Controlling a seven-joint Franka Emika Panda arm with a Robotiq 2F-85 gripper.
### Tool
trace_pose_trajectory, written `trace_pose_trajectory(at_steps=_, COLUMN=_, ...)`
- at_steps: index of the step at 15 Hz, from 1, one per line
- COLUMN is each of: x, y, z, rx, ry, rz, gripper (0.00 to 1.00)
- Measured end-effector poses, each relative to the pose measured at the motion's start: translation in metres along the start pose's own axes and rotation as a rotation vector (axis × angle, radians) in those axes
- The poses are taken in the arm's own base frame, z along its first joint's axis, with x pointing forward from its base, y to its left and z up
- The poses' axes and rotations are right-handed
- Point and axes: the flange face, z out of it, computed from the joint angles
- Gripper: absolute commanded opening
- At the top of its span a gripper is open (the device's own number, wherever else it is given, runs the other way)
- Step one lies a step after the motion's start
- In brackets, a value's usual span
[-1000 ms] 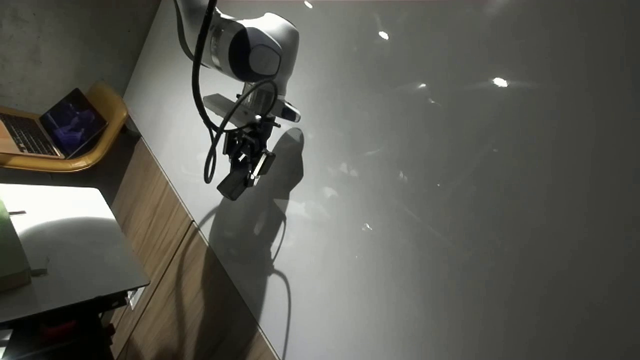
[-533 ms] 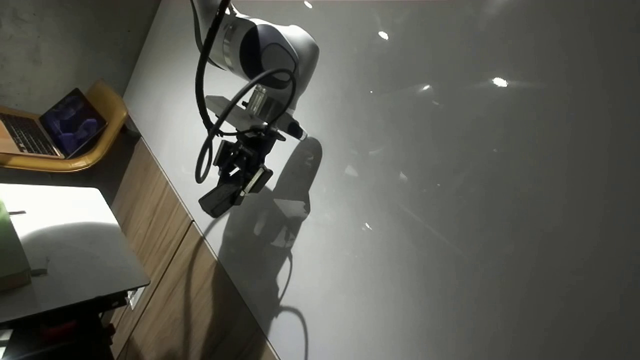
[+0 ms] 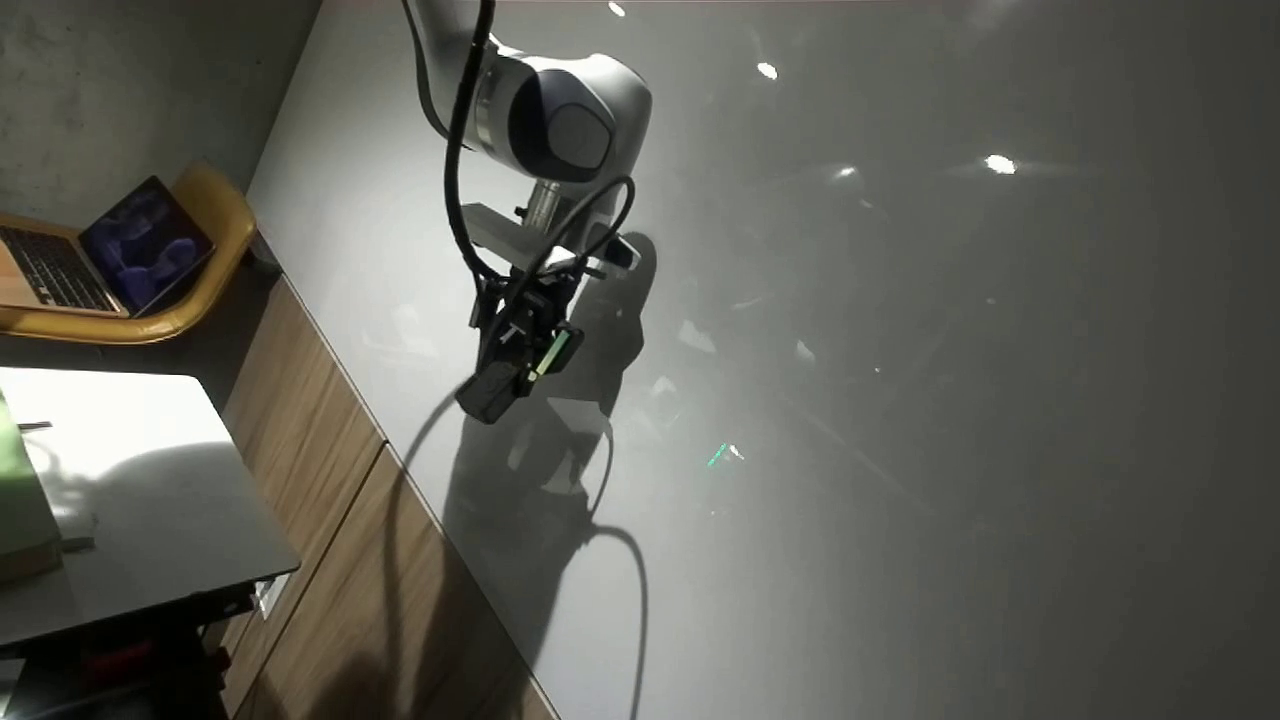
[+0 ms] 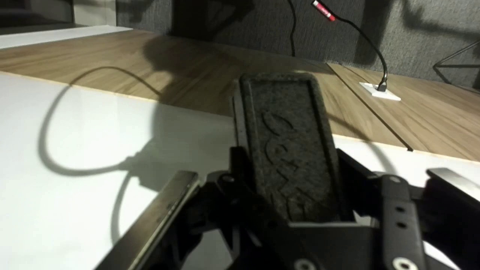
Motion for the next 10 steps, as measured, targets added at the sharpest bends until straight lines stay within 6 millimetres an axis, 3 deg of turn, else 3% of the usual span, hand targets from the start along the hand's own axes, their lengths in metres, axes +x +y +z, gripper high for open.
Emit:
trace_pose_trajectory(at_steps=4, x=0.030, y=0.024, z=-0.019, rx=-0.024, ry=0.060, rz=-0.021, gripper=0.34)
trace_pose_trajectory(at_steps=10, x=0.026, y=0.052, z=-0.021, rx=-0.034, ry=0.061, rz=-0.012, gripper=0.34)
